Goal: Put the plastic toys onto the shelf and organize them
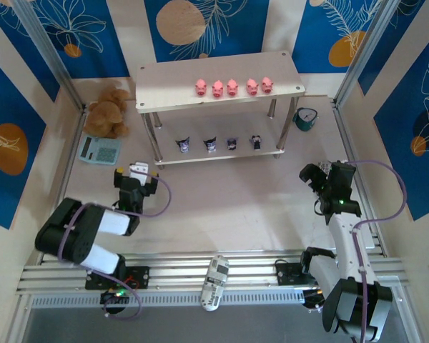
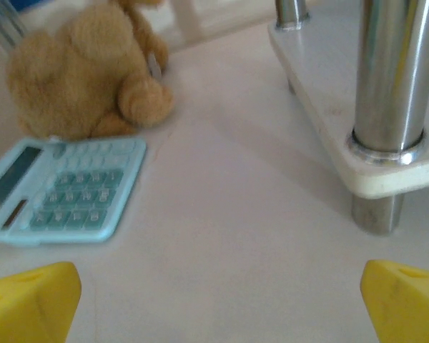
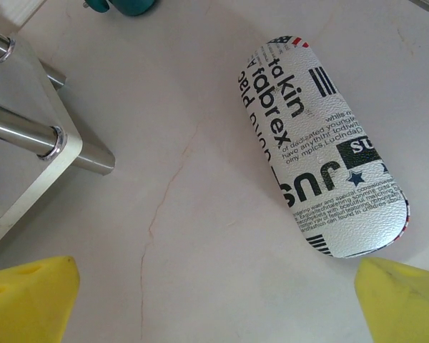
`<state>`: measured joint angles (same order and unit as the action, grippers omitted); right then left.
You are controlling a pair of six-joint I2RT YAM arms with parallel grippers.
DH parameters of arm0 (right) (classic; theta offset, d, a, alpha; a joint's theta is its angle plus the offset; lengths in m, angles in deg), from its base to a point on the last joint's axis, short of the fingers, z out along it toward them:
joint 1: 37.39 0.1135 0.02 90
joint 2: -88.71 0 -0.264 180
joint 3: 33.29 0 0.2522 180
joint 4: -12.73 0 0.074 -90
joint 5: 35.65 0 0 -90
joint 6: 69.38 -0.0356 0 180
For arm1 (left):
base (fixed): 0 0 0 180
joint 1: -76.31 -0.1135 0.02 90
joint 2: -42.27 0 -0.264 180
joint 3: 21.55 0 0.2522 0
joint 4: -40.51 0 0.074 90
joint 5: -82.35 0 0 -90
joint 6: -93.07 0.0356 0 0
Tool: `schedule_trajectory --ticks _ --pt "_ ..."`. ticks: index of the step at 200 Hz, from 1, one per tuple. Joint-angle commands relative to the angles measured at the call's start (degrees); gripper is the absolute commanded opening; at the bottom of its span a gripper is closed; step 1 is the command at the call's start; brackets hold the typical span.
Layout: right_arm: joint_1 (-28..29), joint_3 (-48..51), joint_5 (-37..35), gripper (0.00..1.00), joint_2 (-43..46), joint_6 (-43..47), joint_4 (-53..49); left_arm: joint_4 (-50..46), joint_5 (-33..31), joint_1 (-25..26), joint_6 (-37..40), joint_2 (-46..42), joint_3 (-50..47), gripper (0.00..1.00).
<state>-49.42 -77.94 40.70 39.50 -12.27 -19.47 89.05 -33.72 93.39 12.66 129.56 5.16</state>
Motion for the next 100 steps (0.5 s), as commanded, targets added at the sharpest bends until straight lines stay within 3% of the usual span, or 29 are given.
schedule_trajectory --ticks 1,27,39,71,100 --pt "-0.2 1.3 -1.3 0.99 0.4 0.9 3.4 17.9 -1.7 0.0 1.9 3.1 -3.0 1.0" --pt "0.4 2.8 -1.1 0.99 2.1 2.2 7.5 18.2 4.9 -1.7 1.6 3.7 -3.6 1.0" --pt "1.1 3.7 -1.2 0.99 2.9 3.0 9.9 18.5 12.2 -4.3 0.5 5.4 -4.0 1.0" --pt "5.2 8.8 -3.4 0.99 3.6 6.6 21.2 10.3 13.3 -6.2 -1.5 4.1 -0.1 1.0" --pt "11.4 14.8 -10.0 0.99 -0.1 14.3 38.5 14.3 15.1 -6.2 -0.6 5.0 -1.8 1.0"
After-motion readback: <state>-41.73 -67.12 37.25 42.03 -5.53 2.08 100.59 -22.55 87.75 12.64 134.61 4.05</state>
